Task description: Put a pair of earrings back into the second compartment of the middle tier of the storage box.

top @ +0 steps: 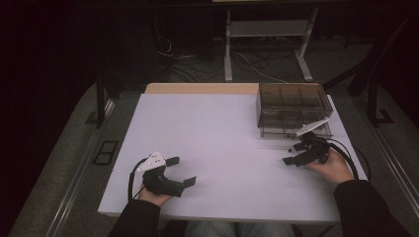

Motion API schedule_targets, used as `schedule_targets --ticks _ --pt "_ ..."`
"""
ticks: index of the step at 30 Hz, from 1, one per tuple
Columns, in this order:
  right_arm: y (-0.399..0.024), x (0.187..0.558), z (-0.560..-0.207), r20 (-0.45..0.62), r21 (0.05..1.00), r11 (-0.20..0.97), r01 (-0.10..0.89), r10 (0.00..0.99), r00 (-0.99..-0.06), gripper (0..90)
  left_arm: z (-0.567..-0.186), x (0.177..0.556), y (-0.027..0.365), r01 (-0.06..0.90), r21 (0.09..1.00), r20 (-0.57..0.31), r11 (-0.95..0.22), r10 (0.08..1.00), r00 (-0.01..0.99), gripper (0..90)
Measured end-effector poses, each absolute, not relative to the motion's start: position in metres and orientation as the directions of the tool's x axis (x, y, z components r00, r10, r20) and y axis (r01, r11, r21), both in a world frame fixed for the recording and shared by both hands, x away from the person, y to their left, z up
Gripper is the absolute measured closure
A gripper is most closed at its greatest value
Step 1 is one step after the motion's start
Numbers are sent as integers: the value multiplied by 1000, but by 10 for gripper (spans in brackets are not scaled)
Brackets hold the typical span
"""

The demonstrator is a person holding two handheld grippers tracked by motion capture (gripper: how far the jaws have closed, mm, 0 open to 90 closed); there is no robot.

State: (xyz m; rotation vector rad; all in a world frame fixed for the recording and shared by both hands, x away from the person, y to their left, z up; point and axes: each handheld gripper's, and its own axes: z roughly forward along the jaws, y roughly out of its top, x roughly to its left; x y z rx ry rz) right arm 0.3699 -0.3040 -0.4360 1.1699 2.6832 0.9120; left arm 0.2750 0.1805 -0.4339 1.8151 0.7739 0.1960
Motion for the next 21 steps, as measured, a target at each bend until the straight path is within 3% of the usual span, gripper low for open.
schedule_targets --ticks 21 --pt "-307 376 -439 76 569 512 643 746 -661 611 -434 275 180 413 892 -235 -186 590 773 0"
